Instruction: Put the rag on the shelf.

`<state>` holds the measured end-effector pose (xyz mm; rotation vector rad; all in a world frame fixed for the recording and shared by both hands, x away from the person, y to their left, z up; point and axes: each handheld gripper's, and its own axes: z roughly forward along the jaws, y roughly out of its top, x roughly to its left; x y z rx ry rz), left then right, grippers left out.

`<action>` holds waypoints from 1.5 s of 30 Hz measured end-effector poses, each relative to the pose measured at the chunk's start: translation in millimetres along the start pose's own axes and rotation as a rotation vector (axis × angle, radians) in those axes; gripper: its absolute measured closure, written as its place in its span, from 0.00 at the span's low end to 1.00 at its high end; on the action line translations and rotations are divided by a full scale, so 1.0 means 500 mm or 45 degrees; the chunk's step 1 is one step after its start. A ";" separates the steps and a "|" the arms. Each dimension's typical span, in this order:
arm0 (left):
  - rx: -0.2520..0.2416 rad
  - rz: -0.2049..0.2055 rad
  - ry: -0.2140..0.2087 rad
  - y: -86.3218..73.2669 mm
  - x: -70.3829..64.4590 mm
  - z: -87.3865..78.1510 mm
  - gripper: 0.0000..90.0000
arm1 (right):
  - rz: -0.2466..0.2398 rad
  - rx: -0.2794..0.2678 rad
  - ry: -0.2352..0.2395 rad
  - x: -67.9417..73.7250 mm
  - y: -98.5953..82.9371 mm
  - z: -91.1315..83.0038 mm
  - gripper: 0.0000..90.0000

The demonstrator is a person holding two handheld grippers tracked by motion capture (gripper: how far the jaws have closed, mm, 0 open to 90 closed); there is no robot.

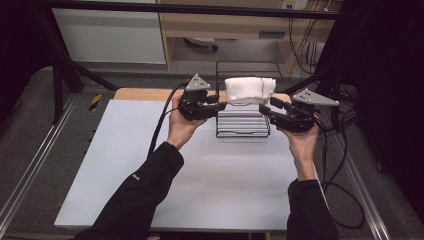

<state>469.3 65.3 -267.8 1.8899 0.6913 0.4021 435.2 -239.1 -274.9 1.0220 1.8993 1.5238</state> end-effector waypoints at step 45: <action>0.230 -0.177 0.133 -0.454 0.089 -0.278 0.10 | 0.103 0.320 0.202 0.033 -0.306 -0.009 0.00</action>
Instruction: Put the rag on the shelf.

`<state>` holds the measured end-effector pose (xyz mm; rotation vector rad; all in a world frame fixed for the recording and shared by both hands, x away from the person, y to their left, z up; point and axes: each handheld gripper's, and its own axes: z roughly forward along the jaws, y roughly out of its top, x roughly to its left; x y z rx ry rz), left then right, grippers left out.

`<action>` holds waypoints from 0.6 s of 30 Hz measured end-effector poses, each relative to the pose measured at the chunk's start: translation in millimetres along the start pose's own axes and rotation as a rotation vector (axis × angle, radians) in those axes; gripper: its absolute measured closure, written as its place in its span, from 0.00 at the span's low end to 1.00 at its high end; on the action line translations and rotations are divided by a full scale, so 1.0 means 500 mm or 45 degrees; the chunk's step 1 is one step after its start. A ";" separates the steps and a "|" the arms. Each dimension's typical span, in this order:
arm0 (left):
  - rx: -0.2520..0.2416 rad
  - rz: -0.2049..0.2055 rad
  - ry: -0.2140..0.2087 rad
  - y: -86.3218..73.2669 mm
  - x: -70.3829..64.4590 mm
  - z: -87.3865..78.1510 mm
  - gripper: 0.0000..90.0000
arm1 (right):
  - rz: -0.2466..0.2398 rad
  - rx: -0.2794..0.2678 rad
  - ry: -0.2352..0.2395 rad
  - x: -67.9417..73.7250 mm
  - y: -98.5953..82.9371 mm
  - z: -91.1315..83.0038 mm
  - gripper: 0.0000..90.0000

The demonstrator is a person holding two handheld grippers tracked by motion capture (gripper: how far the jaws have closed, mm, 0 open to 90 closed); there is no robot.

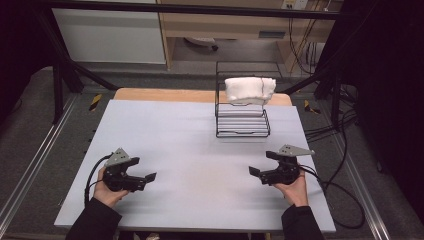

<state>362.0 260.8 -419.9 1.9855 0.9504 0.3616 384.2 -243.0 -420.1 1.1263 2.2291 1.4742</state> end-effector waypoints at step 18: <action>0.010 -0.043 0.012 -0.051 0.021 -0.017 0.11 | 0.014 0.124 0.000 -0.011 -0.075 -0.016 0.01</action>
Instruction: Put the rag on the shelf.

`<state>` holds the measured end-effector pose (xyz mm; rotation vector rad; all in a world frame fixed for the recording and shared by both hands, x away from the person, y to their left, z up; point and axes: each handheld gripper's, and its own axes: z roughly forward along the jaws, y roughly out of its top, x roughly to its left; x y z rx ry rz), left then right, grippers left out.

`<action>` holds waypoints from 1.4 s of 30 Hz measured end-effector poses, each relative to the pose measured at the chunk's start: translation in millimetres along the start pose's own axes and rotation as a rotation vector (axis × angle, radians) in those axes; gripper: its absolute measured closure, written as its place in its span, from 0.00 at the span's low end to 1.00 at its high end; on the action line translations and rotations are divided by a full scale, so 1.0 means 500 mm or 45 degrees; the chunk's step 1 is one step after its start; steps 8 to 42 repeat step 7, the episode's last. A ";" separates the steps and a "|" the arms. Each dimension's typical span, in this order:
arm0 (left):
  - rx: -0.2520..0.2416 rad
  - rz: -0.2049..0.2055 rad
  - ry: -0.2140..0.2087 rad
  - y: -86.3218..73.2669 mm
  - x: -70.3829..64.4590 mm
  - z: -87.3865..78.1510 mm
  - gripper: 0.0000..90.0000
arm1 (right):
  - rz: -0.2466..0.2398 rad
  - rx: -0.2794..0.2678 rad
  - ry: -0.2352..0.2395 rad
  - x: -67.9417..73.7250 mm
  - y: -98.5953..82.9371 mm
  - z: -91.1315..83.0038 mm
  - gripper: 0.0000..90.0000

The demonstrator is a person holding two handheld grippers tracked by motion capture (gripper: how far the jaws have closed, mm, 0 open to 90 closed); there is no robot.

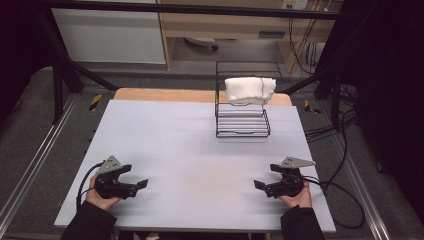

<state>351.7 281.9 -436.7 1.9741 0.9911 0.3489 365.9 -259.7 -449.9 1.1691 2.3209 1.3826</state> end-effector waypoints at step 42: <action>0.013 -0.001 -0.006 -0.003 0.000 0.003 0.11 | -0.005 0.003 0.001 0.000 -0.002 0.001 0.01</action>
